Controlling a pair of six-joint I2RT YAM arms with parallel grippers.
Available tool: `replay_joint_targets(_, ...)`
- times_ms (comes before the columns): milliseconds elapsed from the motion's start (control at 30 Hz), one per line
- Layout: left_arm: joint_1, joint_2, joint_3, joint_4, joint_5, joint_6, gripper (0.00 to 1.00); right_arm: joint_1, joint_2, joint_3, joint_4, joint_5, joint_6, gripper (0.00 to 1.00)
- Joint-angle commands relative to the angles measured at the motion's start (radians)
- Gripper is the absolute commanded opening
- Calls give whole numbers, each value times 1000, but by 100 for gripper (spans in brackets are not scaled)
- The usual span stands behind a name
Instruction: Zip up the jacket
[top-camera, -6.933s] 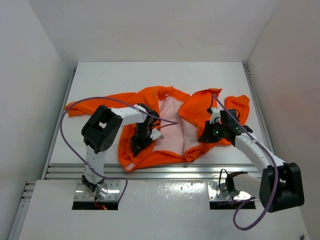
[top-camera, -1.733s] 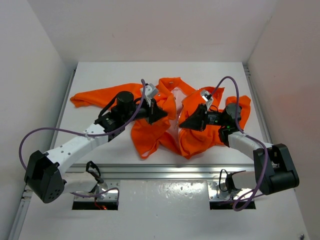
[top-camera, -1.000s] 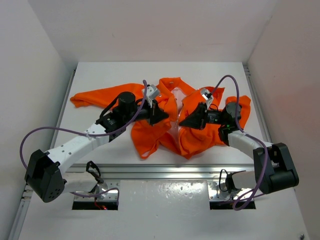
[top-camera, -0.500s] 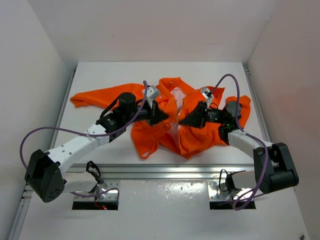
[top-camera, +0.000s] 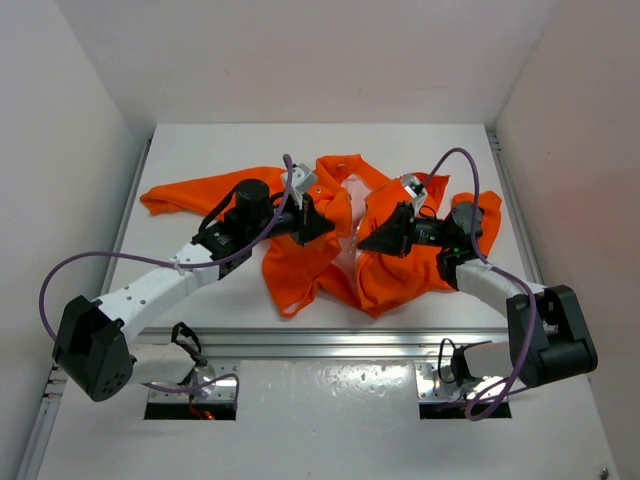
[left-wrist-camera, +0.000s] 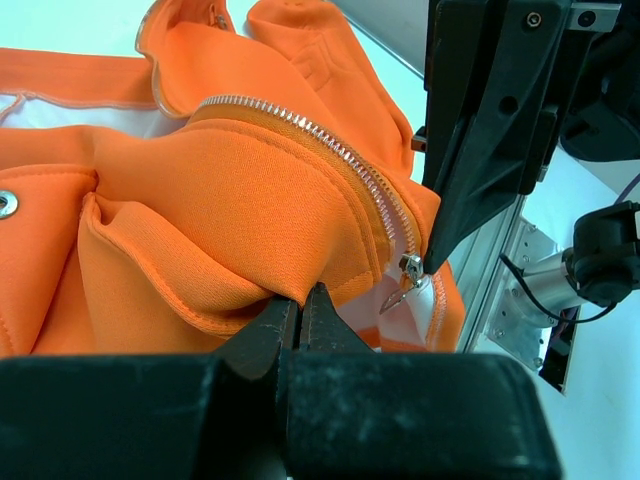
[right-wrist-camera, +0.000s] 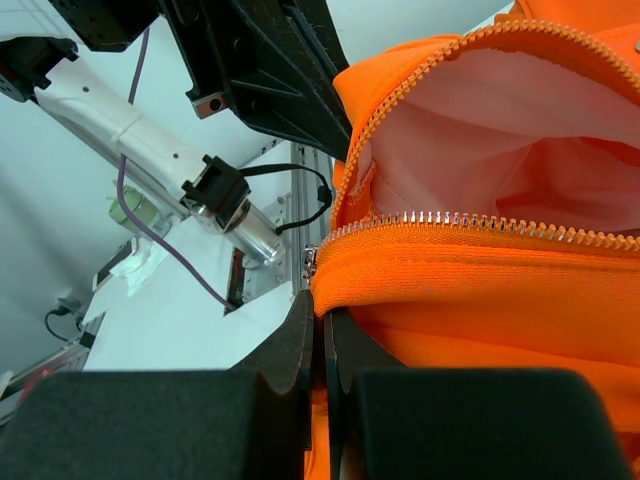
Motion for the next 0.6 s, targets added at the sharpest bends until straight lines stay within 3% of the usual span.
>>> replay_joint_targets(0, 8, -7, 39, 62, 24, 1, 0, -1, -5, 25, 83, 2, -4, 0)
replay_joint_targets(567, -20, -7, 30, 62, 42, -17, 0, 3, 21, 59, 60, 12, -29, 0)
